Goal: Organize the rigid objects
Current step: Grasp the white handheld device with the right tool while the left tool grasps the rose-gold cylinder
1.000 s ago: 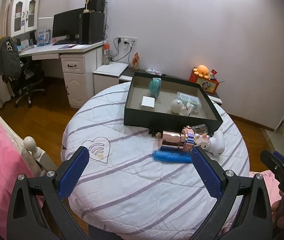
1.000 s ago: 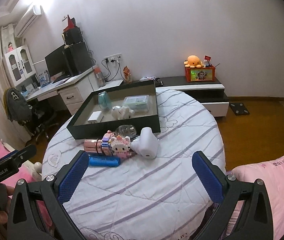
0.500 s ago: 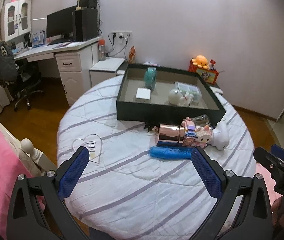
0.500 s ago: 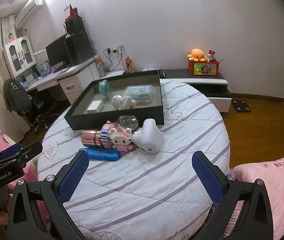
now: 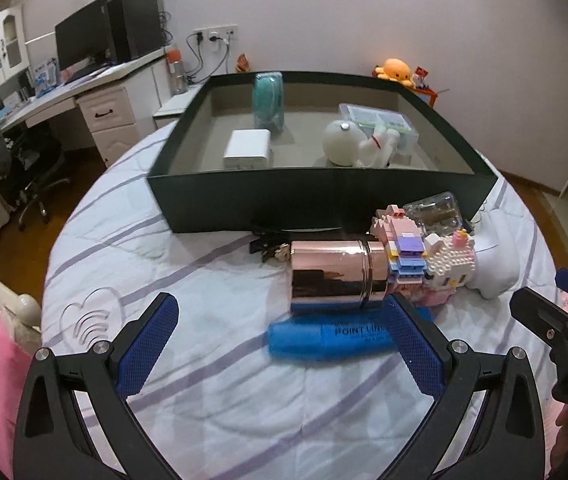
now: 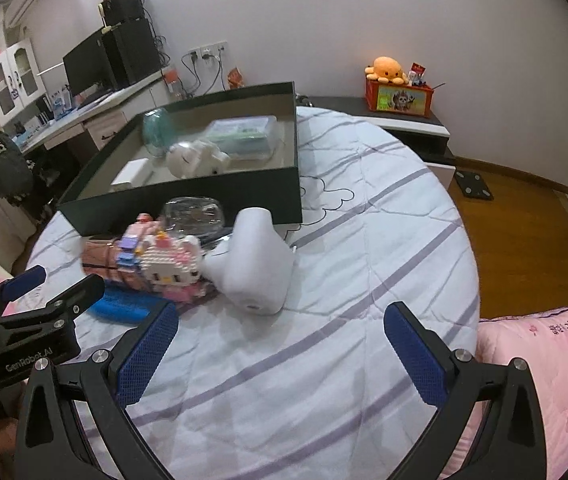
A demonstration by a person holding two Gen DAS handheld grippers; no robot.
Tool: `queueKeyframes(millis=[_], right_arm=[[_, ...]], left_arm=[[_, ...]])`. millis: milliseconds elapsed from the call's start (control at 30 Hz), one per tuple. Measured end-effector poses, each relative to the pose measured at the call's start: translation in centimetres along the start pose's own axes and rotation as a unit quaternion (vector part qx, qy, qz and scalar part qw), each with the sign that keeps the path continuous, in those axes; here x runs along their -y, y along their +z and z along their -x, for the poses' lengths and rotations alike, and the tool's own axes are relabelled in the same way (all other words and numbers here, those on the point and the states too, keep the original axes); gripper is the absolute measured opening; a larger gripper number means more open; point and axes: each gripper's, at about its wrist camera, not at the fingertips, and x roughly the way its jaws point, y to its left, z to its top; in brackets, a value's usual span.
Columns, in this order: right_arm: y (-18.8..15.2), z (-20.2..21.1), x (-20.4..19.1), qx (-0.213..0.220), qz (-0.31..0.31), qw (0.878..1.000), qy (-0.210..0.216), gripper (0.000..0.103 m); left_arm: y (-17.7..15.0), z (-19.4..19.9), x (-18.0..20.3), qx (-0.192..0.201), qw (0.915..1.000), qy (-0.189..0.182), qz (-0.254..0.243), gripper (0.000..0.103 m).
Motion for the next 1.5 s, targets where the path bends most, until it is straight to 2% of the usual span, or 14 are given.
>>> queueKeyframes(millis=[167,300,500,567,600,667,700,733,767,867,1200,1500], right_arm=[[0.5,-1.7,0.2,-0.011,0.005,1.000,0.000,0.103],[1.0,-2.8,0.2,-0.016,0.010,1.000,-0.001,0.103],[1.3,-4.3,-0.1,-0.026,0.023,0.999,0.008,0.094],[1.3,-4.8,-0.4,-0.028,0.025,0.999,0.016,0.094],[1.4,-4.9,-0.6,-0.029,0.027,0.999,0.018,0.094],[1.4,-5.1,-0.8,-0.024,0.028,0.999,0.021,0.088],[1.5,-5.0,-0.7,-0.022,0.027,0.999,0.029,0.084],[1.5,-5.0,-0.8,-0.021,0.025,0.999,0.038,0.072],[1.5,-5.0,-1.0,-0.021,0.027,0.998,0.046,0.062],[1.3,-5.1,-1.4,-0.025,0.039,0.998,0.039,0.056],[0.7,-3.6,-0.3,-0.013,0.017,0.998,0.058,0.054],[0.8,-0.3,-0.1,0.011,0.014,0.998,0.066,0.054]], left_arm=[[0.4,-2.0,0.4,-0.013,0.9998,-0.014,-0.005,0.103],[0.5,-3.0,-0.5,-0.022,0.9987,-0.040,0.021,0.103],[0.5,-2.8,-1.4,-0.006,0.9987,-0.031,0.039,0.101],[0.6,-3.0,-1.8,-0.008,0.9982,-0.039,0.045,0.100],[0.7,-3.2,-1.9,-0.011,0.9980,-0.043,0.046,0.096],[0.8,-3.5,-1.7,-0.014,0.9979,-0.049,0.040,0.080],[0.8,-3.6,-1.6,-0.017,0.9978,-0.053,0.034,0.068],[0.9,-3.8,-1.5,-0.019,0.9975,-0.061,0.029,0.061],[0.9,-3.8,-1.4,-0.019,0.9976,-0.062,0.026,0.061],[0.9,-3.7,-1.7,-0.017,0.9969,-0.071,0.030,0.060],[0.1,-1.8,-3.2,-0.005,0.9974,-0.060,0.039,0.057],[0.1,0.6,-4.5,0.010,0.9970,-0.061,0.047,0.057]])
